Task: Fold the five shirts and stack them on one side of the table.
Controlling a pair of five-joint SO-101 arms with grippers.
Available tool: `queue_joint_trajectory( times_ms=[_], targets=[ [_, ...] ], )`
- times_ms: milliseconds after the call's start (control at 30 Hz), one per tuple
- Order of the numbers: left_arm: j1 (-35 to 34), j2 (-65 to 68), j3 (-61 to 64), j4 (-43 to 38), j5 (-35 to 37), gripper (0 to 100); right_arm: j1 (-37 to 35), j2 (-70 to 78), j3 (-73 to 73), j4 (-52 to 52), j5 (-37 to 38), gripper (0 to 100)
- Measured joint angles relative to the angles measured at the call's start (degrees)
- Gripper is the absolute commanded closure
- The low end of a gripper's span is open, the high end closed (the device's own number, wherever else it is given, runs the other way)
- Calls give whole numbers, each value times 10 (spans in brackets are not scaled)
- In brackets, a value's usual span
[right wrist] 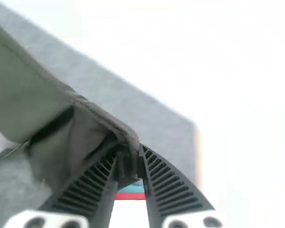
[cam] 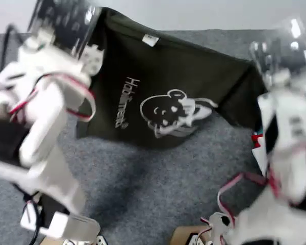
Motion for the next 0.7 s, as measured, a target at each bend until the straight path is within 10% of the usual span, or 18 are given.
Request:
queue_joint_trajectory(
  times_ms=[700],
  targets=[
    [-1, -152, 4, 0, -233, 997, 106, -243, 11, 0, 47, 987]
  ],
)
